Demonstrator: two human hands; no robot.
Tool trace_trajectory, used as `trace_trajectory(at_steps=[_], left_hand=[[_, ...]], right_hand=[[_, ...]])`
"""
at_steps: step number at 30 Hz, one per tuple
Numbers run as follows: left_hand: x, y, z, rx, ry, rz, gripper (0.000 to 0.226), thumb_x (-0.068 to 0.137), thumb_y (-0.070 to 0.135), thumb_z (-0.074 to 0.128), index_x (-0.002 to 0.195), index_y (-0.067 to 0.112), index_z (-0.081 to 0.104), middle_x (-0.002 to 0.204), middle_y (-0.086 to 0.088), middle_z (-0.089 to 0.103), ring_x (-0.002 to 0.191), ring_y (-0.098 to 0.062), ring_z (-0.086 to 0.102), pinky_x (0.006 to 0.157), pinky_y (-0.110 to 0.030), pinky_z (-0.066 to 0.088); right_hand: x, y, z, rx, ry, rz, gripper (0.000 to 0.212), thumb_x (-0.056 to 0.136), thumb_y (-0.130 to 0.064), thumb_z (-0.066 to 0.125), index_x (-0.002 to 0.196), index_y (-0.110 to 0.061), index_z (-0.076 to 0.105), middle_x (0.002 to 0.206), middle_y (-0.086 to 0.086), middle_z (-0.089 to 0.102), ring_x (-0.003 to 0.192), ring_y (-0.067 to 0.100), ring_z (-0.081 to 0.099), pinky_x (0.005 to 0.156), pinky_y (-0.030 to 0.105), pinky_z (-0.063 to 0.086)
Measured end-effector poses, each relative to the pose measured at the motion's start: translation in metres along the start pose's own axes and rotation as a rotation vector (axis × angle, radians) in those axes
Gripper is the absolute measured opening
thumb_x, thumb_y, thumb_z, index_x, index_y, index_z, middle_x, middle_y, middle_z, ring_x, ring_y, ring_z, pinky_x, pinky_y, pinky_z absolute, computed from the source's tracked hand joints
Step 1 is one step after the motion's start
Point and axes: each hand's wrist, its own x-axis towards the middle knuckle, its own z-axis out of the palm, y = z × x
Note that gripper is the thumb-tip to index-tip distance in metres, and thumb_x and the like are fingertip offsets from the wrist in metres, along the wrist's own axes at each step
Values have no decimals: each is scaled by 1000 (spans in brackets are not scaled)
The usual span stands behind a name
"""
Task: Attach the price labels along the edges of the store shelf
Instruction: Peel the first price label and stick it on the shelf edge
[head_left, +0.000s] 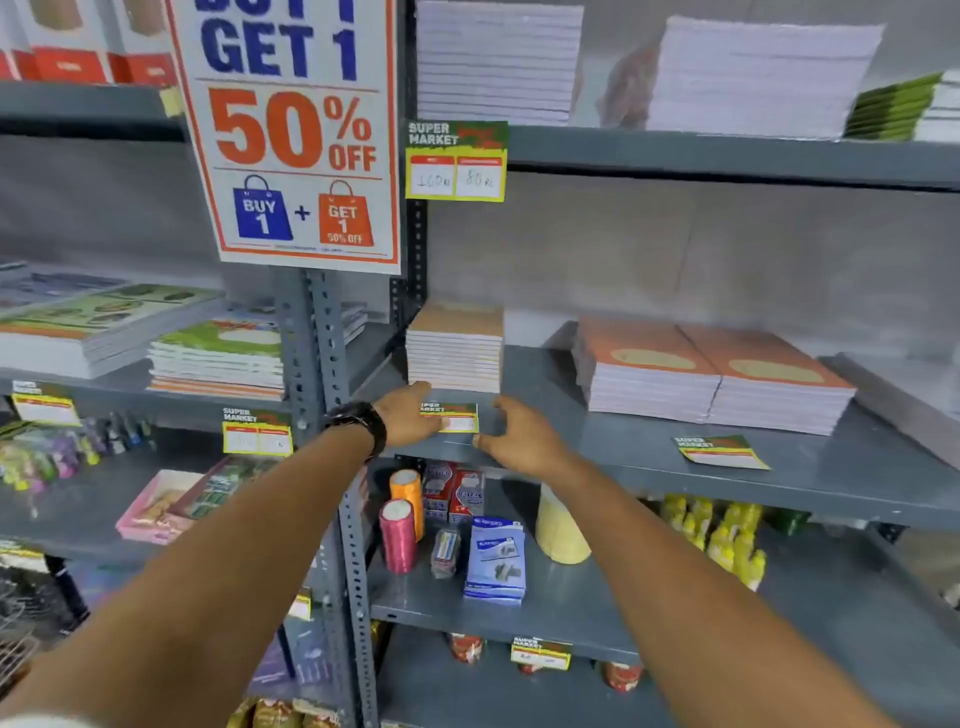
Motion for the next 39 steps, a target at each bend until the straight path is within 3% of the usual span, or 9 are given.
trace_trajectory(at_steps=[4,9,13,17,20,23,26,28,39], left_hand=[[9,7,-2,79,-16,2,70,93,37,53,150,12,21,157,-13,27,141,-31,32,114,-38,31],[28,1,-8,48,-5,50,36,87,28,66,120,15,57,130,-9,57,114,-27,56,95,-35,48],[24,3,-19,-97,7,151,15,84,20,69,98,22,65,109,-2,67,100,-19,61,86,-30,48],[-15,23,-31,-262,-9,360,12,85,15,71,96,19,70,95,6,69,86,-8,62,81,-26,50],[-50,25,-23,-332,-13,420,18,82,20,75,100,17,72,98,1,74,89,-11,68,82,-23,55],[-74,16,-4,-382,97,362,18,77,20,80,94,19,74,91,2,75,82,-8,69,78,-28,56],[-82,4,15,-397,213,224,12,74,22,82,83,21,74,83,3,76,75,-12,70,73,-38,58],[-81,-2,25,-392,254,162,9,75,26,80,80,26,73,82,6,75,75,-14,70,74,-40,59],[-68,-5,41,-287,374,42,7,77,26,78,80,23,72,69,14,66,57,2,53,56,-18,40]], right_hand=[[9,4,2,-32,16,55,62,82,-30,72,137,-17,45,140,7,53,123,23,53,93,28,40],[22,14,4,2,19,86,62,80,-33,74,135,-19,47,135,7,56,115,23,57,95,35,46],[26,12,2,16,54,82,59,82,-31,73,133,-17,48,136,6,56,119,23,55,91,31,43],[20,3,-3,188,74,-4,54,84,-20,71,133,-18,49,129,2,58,110,16,58,85,26,48],[9,4,6,213,109,-88,30,81,-16,73,110,-21,69,104,-6,69,95,10,64,79,28,55],[-2,10,23,190,97,-112,12,81,-16,73,90,-24,75,85,-9,72,80,7,66,71,25,51],[-8,11,39,87,92,-127,12,86,-18,69,95,-21,76,89,-3,71,81,9,63,70,20,46],[-7,9,47,23,118,-132,15,88,-17,66,100,-19,75,94,1,69,85,14,61,76,26,49],[1,3,66,-180,185,-99,19,93,-17,56,99,-14,74,96,7,75,84,21,67,78,36,56]])
